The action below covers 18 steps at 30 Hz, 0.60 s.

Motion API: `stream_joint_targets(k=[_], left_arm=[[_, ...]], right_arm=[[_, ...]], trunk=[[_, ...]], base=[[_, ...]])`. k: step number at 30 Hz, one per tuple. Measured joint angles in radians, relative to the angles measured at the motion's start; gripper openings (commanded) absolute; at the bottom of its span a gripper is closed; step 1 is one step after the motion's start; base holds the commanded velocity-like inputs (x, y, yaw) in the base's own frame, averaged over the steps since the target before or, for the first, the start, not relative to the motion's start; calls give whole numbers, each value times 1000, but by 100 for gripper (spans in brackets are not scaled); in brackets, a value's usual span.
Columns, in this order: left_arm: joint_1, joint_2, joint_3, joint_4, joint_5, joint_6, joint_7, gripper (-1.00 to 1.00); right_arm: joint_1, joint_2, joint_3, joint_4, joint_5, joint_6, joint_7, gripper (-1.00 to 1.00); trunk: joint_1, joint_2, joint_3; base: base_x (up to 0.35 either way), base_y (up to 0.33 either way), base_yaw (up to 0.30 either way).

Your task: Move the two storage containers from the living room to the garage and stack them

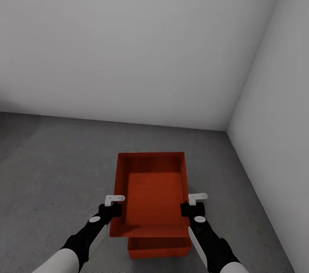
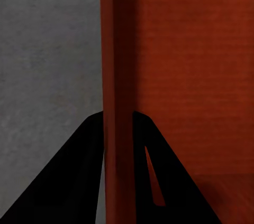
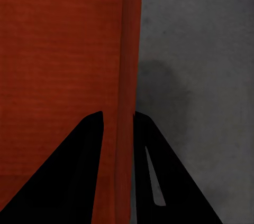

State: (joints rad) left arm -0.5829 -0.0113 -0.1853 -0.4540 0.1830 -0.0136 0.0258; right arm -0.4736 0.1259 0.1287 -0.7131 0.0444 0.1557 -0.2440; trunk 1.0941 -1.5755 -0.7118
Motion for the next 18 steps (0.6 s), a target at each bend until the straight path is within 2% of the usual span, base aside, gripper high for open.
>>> stream_joint_targets(k=[18], left_arm=[[0,0,-1,0,0,0,0,-100]], right_arm=[[0,0,0,0,0,0,0,-100]], trunk=[[0,0,-1]], base=[[5,0,0]])
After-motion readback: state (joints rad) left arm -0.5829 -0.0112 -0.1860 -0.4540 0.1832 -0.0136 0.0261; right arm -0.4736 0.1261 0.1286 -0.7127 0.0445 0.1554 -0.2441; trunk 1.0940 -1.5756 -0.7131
